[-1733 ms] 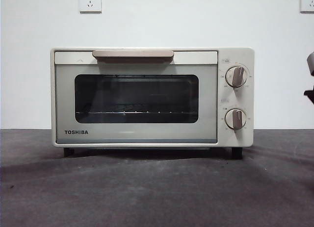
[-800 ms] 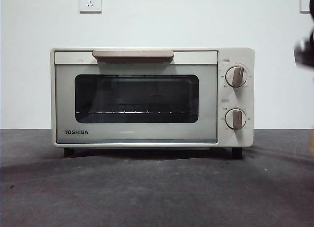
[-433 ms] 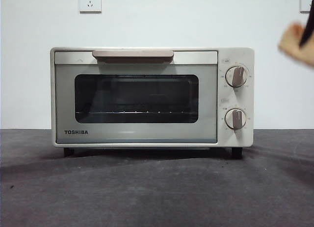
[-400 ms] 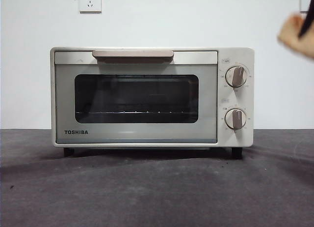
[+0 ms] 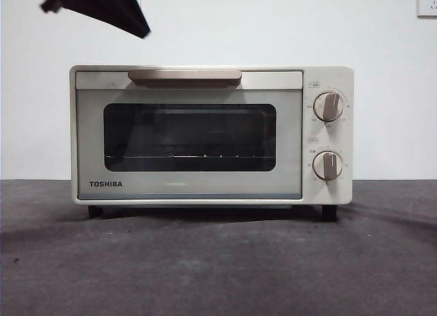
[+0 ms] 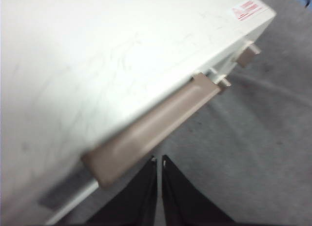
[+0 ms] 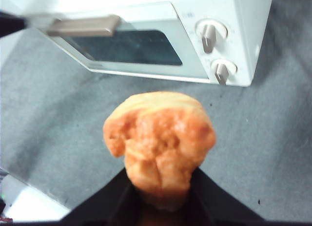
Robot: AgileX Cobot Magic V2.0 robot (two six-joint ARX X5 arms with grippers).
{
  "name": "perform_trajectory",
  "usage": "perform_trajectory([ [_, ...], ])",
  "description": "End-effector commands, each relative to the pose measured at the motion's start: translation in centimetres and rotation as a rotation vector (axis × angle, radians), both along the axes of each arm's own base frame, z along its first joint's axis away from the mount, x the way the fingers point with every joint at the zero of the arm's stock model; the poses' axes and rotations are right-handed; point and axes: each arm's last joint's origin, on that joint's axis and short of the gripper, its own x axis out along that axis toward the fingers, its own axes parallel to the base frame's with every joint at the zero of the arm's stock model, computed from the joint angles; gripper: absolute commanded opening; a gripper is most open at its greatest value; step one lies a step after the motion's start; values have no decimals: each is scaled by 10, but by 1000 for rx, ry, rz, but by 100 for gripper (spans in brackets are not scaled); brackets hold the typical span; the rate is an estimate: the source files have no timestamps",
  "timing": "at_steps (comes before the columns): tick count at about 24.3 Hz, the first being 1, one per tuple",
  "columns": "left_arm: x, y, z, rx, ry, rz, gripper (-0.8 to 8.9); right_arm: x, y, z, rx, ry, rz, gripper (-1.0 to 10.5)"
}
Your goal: The left arm flap open the oven, the right arm pick bread and place it into oven, the left arm flap close the oven
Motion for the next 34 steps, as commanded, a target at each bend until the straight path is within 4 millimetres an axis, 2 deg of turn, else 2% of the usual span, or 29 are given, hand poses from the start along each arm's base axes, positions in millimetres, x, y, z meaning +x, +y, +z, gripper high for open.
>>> perform_trajectory([
  [1,11,-11,0,55,-49,-54,16,-4,0,7,6,-45,13,95],
  [8,30,-27,-19,120,-57,-73,16,-9,-2,9,16,-61,10,95],
  [14,36,-32,-29,143,-34,-67,16,-9,-2,9,16,-60,10,95],
  [34,12,-42,-42,237,150,-144,16,-9,-2,9,16,-60,9,95],
])
